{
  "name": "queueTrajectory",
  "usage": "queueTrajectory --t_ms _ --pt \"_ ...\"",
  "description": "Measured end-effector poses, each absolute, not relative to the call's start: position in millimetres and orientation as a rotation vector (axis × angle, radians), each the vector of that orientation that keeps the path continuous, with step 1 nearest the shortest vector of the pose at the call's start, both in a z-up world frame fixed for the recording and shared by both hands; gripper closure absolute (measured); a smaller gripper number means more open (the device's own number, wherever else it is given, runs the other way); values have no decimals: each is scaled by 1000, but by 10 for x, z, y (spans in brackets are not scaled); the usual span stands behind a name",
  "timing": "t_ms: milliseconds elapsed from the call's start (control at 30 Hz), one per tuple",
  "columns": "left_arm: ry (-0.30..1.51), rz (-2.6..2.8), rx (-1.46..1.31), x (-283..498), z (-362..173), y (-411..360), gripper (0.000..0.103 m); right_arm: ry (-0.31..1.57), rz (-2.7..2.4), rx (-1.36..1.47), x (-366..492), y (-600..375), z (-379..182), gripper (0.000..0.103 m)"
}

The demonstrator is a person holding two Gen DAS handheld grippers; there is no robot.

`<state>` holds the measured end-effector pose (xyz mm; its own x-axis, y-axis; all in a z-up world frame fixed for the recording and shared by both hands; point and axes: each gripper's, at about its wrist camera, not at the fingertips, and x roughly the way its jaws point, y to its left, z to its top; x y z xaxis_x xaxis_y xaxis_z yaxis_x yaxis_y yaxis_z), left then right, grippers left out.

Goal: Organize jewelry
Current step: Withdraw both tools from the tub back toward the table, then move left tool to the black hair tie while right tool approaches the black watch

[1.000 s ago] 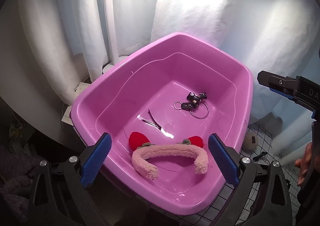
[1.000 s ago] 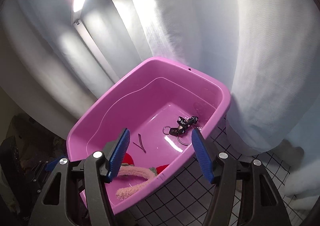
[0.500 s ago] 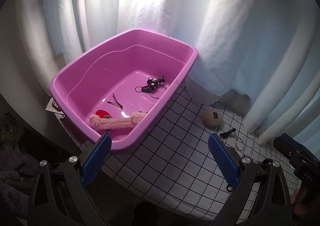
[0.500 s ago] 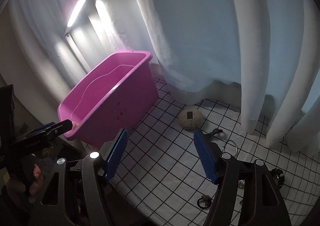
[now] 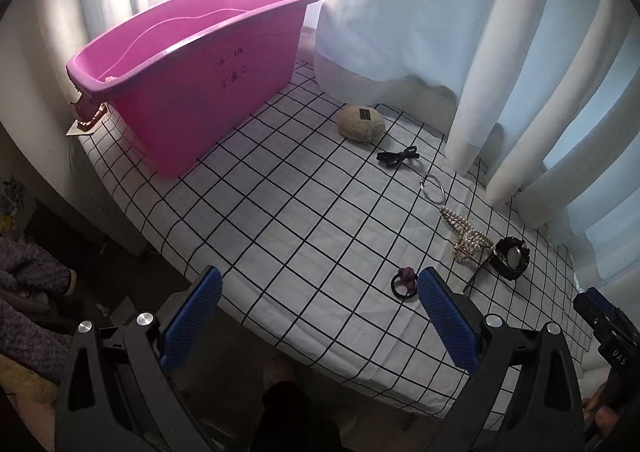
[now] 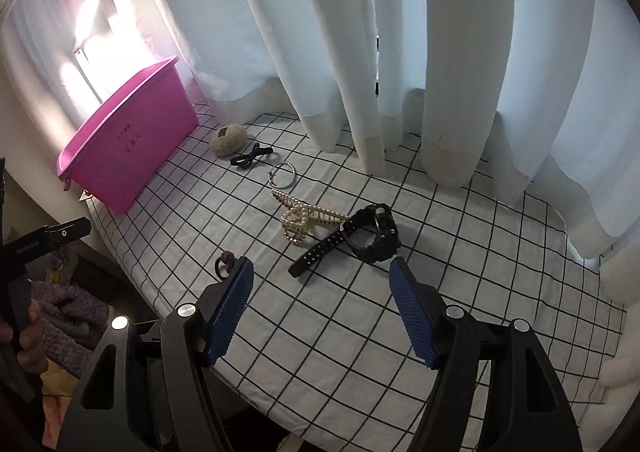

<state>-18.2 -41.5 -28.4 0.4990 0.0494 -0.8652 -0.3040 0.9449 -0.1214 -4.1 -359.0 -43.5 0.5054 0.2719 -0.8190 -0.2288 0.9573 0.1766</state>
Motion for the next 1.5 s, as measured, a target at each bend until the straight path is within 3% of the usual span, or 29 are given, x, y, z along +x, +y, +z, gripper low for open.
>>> queueTrajectory --t_ms 400,467,700,1500 --pt "1053 190 -185 7 -859 -866 7 1018 265 12 188 -3881 -899 35" --pt "1078 202 -198 22 -991 -932 7 1012 283 -11 242 -3885 -972 28" --pt "1089 276 -262 -5 -1375 -1250 7 1005 394 -122 404 -3886 -1307 28" --pt "1011 353 -266 236 -1790 -1547 6 948 578 -187 741 -3680 -1808 28"
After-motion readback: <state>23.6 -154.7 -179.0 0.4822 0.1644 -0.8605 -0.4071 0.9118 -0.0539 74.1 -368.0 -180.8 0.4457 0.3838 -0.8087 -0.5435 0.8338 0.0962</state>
